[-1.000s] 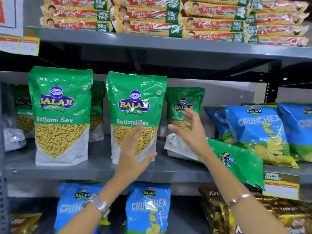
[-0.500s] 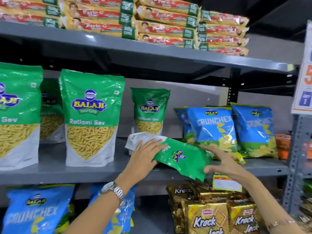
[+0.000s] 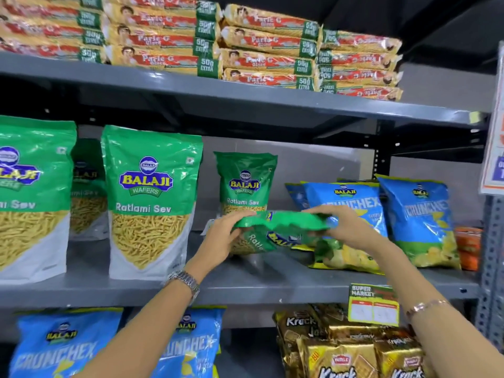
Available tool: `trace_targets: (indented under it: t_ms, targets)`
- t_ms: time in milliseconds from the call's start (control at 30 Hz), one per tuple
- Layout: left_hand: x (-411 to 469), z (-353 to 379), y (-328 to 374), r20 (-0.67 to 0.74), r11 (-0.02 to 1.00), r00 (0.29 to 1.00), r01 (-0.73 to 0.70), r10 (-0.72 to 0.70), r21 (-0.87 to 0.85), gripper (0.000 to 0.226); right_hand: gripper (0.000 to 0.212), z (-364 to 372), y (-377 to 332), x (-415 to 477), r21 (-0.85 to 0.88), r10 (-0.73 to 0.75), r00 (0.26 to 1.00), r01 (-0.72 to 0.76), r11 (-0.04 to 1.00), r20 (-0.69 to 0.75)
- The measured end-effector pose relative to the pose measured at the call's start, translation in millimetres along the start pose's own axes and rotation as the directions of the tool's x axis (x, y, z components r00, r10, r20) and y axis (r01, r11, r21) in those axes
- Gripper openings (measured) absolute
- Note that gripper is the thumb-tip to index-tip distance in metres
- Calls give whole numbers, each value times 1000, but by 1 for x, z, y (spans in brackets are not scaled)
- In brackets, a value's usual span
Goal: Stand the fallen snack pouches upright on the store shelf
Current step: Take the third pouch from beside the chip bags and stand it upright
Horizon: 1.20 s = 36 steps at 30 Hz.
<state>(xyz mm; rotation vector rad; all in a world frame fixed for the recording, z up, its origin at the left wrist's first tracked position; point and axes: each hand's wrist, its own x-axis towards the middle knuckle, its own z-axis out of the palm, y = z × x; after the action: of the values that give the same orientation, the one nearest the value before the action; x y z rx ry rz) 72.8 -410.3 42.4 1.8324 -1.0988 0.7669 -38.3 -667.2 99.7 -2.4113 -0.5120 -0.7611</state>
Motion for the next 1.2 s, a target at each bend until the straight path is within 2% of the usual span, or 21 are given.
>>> trace_targets:
  t_ms: [67,133,233,367,433,500,633,700,800,933,1000,1100,1200]
  targets:
    - [8,-3,5,-37,984,996,73,-80,-165,54,44,-7,-10,19,-25,-63,990,60,998,-125]
    - [17,-7,7,-112,963,974,173,-199,-205,40,42,-13,-18,40,-38,-88,976,82,996,-200]
    - [26,-9,2,-137,932,937,287,-321,-224,53,25,-21,-31,69,-38,-56,959,47,998,-277]
    - [28,-7,-12,-126,895,910,352,-396,-275,59,69,-17,-45,101,-177,61,911,-145,973,-408]
    - [28,-6,-19,-132,869,893,371,-431,-327,51,78,-8,-47,112,-244,76,880,-211,947,-469]
    - [28,-6,-30,-126,843,885,371,-448,-389,36,81,3,-48,124,-239,72,860,-219,946,-505]
    - [32,-4,-46,-119,758,816,457,-565,-466,56,69,11,-35,145,44,197,846,-201,979,-496]
    - [36,-2,-50,-138,746,798,466,-586,-475,54,62,12,-24,153,140,235,850,-191,972,-472]
    - [41,1,-54,-136,733,793,464,-594,-498,50,67,9,-14,161,218,277,856,-198,956,-437]
    - [41,2,-56,-153,727,788,450,-596,-518,48,67,12,-14,167,210,290,840,-214,954,-459]
    - [39,3,-57,-153,731,794,441,-588,-520,50,51,16,-12,165,306,289,824,-149,940,-487]
    - [37,3,-56,-159,731,790,442,-592,-520,48,32,21,-7,160,501,312,812,-28,865,-493]
    - [38,3,-54,-192,753,799,414,-570,-512,39,23,19,-5,161,505,305,801,-3,863,-515]
